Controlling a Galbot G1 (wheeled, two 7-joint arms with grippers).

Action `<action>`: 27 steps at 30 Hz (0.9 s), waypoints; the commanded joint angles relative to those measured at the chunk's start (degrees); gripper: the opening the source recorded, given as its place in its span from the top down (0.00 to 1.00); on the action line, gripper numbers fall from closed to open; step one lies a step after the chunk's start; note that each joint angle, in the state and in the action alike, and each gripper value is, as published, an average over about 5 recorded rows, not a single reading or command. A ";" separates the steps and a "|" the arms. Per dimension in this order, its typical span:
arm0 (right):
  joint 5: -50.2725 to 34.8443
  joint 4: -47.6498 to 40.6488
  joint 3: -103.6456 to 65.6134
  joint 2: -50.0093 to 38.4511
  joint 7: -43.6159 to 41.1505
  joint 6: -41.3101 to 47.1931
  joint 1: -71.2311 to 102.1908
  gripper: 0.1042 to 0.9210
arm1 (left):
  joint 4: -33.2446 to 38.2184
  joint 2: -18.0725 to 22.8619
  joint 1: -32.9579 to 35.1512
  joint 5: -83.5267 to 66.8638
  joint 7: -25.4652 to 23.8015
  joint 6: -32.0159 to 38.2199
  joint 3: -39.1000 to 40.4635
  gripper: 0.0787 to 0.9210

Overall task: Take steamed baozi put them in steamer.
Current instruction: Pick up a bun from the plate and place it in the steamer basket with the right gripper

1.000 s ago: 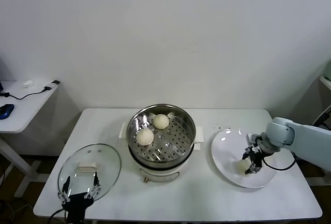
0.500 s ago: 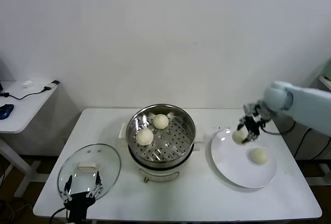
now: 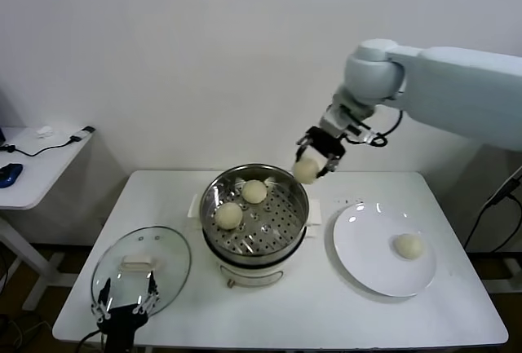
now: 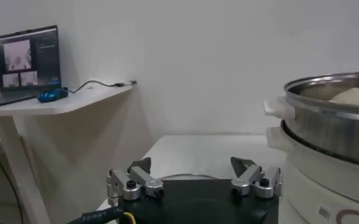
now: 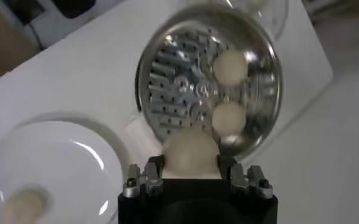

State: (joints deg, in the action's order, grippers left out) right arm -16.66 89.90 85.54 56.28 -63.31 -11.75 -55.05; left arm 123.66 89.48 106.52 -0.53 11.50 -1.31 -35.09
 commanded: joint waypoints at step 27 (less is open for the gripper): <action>22.65 -1.23 2.62 17.82 10.73 -7.21 17.63 0.39 | -0.44 0.25 -0.03 0.55 0.50 0.63 -0.56 0.12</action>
State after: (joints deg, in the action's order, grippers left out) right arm 2.18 91.48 87.80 71.80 -53.91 -18.41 -41.84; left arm 123.27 89.70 106.52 0.06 12.00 -0.64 -35.64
